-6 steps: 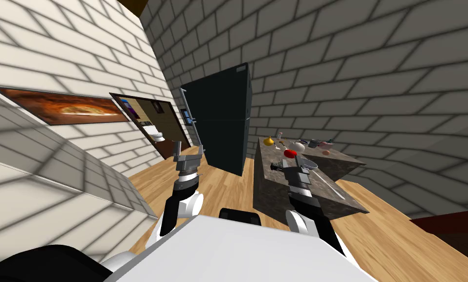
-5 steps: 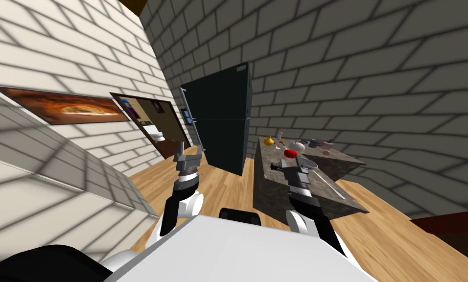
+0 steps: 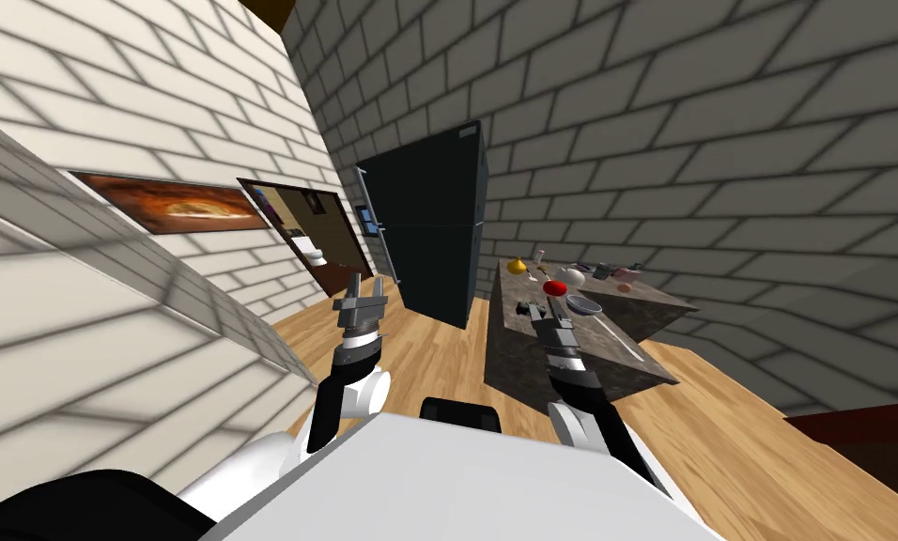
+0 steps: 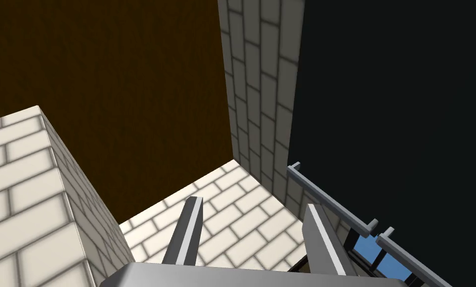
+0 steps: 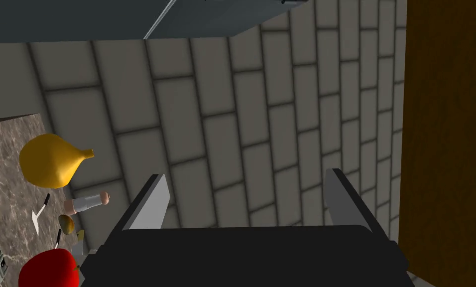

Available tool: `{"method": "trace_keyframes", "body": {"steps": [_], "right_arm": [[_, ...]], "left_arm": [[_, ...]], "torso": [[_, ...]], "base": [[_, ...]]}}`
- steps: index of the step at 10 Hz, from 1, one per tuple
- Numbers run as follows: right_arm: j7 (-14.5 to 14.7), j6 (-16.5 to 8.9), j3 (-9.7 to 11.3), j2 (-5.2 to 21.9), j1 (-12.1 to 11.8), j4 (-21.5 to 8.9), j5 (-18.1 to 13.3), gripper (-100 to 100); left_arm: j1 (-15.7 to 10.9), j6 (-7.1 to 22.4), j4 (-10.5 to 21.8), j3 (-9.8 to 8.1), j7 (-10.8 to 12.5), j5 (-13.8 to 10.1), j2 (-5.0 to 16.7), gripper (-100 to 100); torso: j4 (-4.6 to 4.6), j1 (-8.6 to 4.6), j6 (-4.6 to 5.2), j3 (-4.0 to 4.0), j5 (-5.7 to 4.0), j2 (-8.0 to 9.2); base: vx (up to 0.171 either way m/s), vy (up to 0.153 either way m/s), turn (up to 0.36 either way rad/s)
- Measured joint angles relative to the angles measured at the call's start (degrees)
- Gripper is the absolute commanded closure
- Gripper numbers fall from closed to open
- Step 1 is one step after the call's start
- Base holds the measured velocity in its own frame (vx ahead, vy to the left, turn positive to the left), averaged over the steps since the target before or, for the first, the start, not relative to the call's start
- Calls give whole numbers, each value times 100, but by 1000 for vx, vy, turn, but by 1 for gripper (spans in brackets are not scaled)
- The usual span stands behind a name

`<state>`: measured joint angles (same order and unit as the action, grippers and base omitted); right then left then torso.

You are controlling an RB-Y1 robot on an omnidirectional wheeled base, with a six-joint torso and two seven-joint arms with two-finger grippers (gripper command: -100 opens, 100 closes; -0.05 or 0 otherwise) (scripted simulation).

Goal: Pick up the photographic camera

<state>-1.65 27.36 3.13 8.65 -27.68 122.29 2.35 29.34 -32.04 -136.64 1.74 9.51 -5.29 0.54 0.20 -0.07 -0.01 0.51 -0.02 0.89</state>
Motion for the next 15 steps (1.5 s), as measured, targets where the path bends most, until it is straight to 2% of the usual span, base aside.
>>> {"method": "trace_keyframes", "body": {"steps": [2,5,8,9,12,14,15], "right_arm": [[275,224,247,338,159,-326,-19,-100],[513,384,444,724,314,-646,-17,-100],[804,602,747,1238,505,-1099,5,-100],[897,701,865,1419,589,-1322,12,-100],[1129,792,1123,1870,648,-1562,28,-100],[1305,943,1338,2188,709,-1822,32,-100],[1403,1024,1488,2354,813,-2020,36,-100]], "left_arm": [[-1,0,0,0,0,0,0,0],[2,0,0,0,0,0,0,0],[1,0,0,-1,0,0,0,0],[1,0,0,-1,0,0,1,0],[2,0,0,-1,0,0,0,0],[2,0,0,-1,0,0,0,0],[1,0,0,0,0,0,1,0]], "torso": [[7,-17,-1,19,-4,32],[-7,-2,2,-21,0,-40],[-3,-14,4,-10,-3,-20],[-3,-18,0,-10,-4,-19],[-8,-10,3,-23,-2,-44],[-8,-9,4,-23,-2,-44],[-8,-11,-1,-24,-3,-45]], "base": [[-269,-31,116],[-130,1,103],[-196,-31,162],[-139,-14,98],[-135,-6,164],[-124,-1,156],[-109,-10,118]]}}
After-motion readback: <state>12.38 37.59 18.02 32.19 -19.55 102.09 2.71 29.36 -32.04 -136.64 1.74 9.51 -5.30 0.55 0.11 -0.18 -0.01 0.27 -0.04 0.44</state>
